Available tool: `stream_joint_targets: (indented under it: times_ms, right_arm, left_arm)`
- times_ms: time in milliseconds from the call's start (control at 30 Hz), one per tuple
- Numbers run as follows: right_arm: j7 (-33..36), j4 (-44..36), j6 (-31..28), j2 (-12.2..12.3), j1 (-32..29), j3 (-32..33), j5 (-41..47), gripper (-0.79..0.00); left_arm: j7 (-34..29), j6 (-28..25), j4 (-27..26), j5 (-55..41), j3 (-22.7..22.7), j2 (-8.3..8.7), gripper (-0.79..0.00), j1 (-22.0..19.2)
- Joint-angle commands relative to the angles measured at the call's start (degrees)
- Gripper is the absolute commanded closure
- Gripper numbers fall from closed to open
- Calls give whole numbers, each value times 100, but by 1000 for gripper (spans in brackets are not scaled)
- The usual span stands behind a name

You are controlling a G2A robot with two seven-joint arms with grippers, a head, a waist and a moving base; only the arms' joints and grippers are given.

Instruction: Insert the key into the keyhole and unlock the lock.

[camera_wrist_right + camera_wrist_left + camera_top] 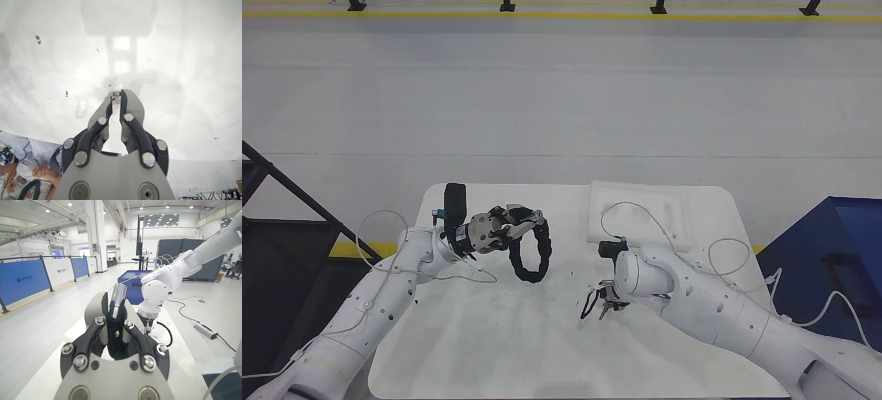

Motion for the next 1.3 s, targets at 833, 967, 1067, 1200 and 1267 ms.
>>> stream_joint_targets:
  times_ms: [833,967,1067,1200,1267]
  right_arm:
    - [-156,-1094,88,509,667,143,568,0]
    - [-126,-1423,-55,789,632,627,519,0]
    - [-69,-1593,-247,1016,561,956,320,0]
    - [58,-1471,-689,1294,394,1409,155,0]
    - [87,-1315,-891,1413,309,1637,87,0]
  left_arm:
    - [0,0,0,0,0,0,0,0]
    - [0,0,0,0,0,0,0,0]
    - [0,0,0,0,0,0,0,0]
    - [0,0,0,0,0,0,0,0]
    - [0,0,0,0,0,0,0,0]
